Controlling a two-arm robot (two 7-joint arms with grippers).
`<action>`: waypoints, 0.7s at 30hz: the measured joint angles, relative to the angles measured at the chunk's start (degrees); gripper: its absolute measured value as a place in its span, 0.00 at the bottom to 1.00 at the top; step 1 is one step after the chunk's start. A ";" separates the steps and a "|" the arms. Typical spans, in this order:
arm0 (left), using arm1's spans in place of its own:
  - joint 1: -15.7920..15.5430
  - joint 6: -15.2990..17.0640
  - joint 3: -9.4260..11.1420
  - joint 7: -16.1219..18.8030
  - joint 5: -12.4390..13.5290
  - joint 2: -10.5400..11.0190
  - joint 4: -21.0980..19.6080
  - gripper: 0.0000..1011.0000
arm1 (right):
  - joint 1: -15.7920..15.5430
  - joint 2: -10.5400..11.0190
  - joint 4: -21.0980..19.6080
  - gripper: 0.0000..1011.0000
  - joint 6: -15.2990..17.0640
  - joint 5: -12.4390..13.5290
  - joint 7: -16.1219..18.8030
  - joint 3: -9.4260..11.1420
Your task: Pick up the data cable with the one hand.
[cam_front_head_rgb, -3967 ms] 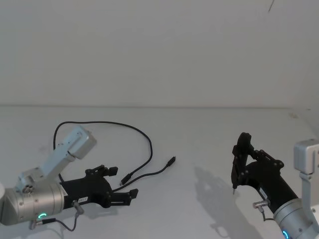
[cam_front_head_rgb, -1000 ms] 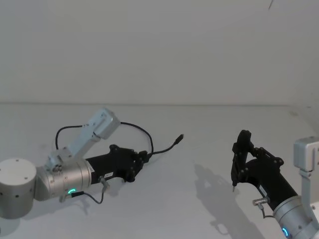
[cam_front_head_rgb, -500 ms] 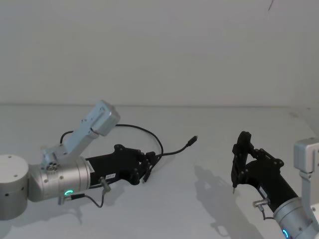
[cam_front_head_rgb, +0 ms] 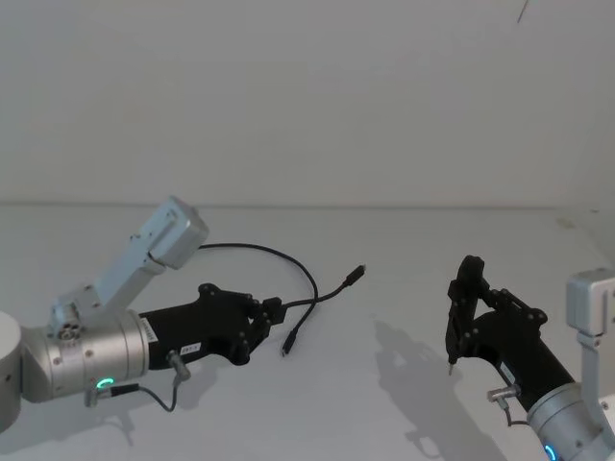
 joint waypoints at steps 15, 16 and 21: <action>1.45 0.40 -0.80 0.75 -0.88 1.62 -2.33 0.04 | 2.32 -4.11 0.63 0.28 0.94 -0.74 -2.20 -1.46; 1.45 0.40 -0.80 0.75 -0.88 1.62 -2.33 0.04 | 2.60 -4.56 0.82 0.28 0.96 -0.89 -2.41 -1.67; 1.71 0.47 -0.92 0.86 -1.03 1.91 -2.69 0.04 | 4.41 -7.10 2.40 0.28 0.89 -1.91 -3.89 -2.76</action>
